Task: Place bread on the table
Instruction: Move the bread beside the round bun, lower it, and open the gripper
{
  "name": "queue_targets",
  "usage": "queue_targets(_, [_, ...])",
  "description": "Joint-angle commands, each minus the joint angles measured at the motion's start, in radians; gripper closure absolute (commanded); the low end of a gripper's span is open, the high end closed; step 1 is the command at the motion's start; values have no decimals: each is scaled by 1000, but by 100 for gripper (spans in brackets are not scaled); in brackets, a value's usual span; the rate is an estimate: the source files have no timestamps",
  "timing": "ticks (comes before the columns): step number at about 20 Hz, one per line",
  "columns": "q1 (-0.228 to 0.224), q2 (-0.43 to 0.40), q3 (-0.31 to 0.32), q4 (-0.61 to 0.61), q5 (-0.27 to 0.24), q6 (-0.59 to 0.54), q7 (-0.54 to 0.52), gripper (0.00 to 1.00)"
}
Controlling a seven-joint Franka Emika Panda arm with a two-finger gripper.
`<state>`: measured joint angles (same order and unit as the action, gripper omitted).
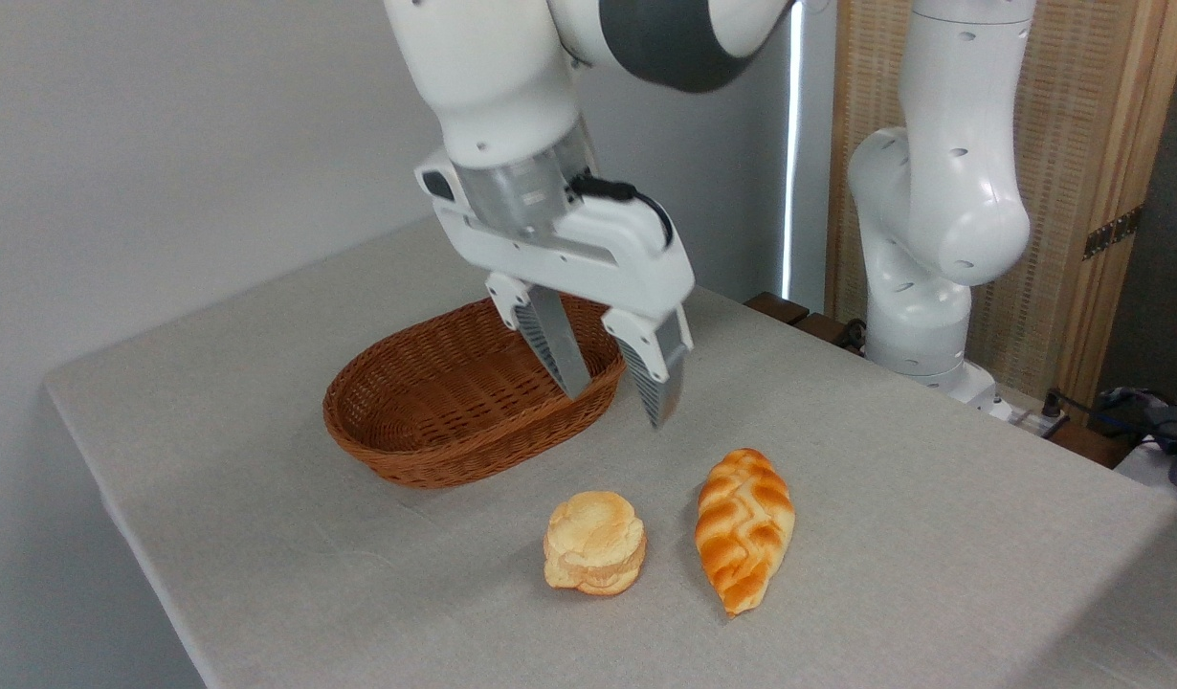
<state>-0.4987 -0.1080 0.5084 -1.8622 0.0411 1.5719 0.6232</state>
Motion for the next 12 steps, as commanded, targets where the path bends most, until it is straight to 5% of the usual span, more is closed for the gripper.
queue_targets(1, [-6, -44, -86, 11, 3, 78, 9, 0])
queue_targets(12, [-3, -96, -87, 12, 16, 89, 61, 0])
